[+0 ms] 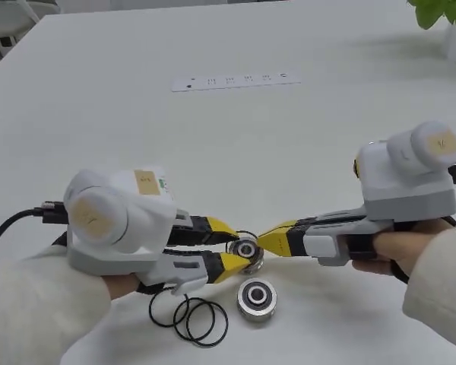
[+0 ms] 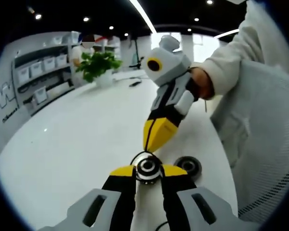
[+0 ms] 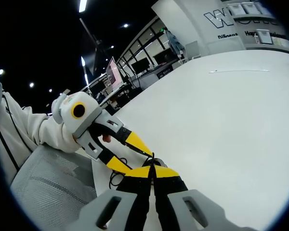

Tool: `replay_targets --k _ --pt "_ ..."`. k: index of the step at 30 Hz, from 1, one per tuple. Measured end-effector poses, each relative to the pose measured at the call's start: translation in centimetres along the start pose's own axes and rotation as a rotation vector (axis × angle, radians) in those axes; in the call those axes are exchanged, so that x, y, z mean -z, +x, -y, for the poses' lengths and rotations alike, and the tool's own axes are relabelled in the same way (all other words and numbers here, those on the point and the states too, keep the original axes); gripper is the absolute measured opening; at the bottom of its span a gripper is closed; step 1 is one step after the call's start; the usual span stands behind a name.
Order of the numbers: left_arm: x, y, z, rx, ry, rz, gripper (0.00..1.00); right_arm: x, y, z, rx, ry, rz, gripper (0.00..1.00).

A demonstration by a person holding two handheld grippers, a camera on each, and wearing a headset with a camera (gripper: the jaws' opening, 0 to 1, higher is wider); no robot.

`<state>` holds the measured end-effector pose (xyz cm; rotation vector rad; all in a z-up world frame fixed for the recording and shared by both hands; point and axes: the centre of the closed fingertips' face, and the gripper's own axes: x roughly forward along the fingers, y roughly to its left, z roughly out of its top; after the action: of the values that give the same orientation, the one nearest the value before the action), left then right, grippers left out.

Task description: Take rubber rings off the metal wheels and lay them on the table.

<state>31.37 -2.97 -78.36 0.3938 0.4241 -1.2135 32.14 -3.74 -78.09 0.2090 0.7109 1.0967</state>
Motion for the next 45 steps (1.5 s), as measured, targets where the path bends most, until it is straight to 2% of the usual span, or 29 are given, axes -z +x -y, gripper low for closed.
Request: replay_targets --k 2,5,12,17,22,28,30,32,35,38,42,45 --pt "-0.3 -0.3 -0.1 -0.007 -0.013 0.005 0.26 -0.4 -0.1 -0.1 -0.003 0.008 0.014 0.0" --pt "-0.9 -0.9 -0.6 -0.026 -0.016 0.018 0.37 -1.0 -0.4 -0.1 -0.003 0.012 0.033 0.0" --pt "-2.4 -2.5 -1.7 -0.06 -0.032 0.055 0.44 -1.9 -1.0 0.1 0.003 0.031 0.073 0.0" --pt "-2.8 -3.6 -1.9 -0.063 -0.017 0.054 0.47 -2.7 -1.3 -0.2 0.002 0.033 0.097 0.0" --pt "-3.3 -5.0 -2.0 -0.064 -0.041 0.068 0.51 -3.4 -1.4 -0.9 -0.012 0.028 0.106 0.0" --pt "-2.8 -6.8 -1.4 -0.078 -0.046 0.062 0.55 -3.9 -1.2 -1.9 -0.034 0.007 0.105 0.0" --pt "-2.5 -7.6 -1.2 -0.087 -0.068 0.073 0.57 -3.9 -1.0 -2.3 -0.043 0.0 0.1 0.0" --pt "-2.2 -8.3 -1.2 -0.103 -0.084 0.081 0.6 -4.0 -0.9 -2.6 -0.052 -0.006 0.094 0.0" --pt "-1.4 -9.4 -1.3 -0.126 -0.098 0.069 0.6 -4.2 -0.8 -3.2 -0.067 -0.013 0.091 0.0" --pt "-1.1 -10.2 -1.4 -0.147 -0.104 0.07 0.62 -4.4 -0.6 -3.8 -0.08 -0.018 0.088 0.0" --pt "-0.9 -11.1 -1.2 -0.158 -0.138 0.093 0.64 -4.3 -0.2 -4.5 -0.098 -0.029 0.073 0.0" --pt "-0.2 -11.4 -0.3 -0.147 -0.159 0.094 0.67 -3.9 0.3 -5.3 -0.124 -0.024 0.05 0.0"
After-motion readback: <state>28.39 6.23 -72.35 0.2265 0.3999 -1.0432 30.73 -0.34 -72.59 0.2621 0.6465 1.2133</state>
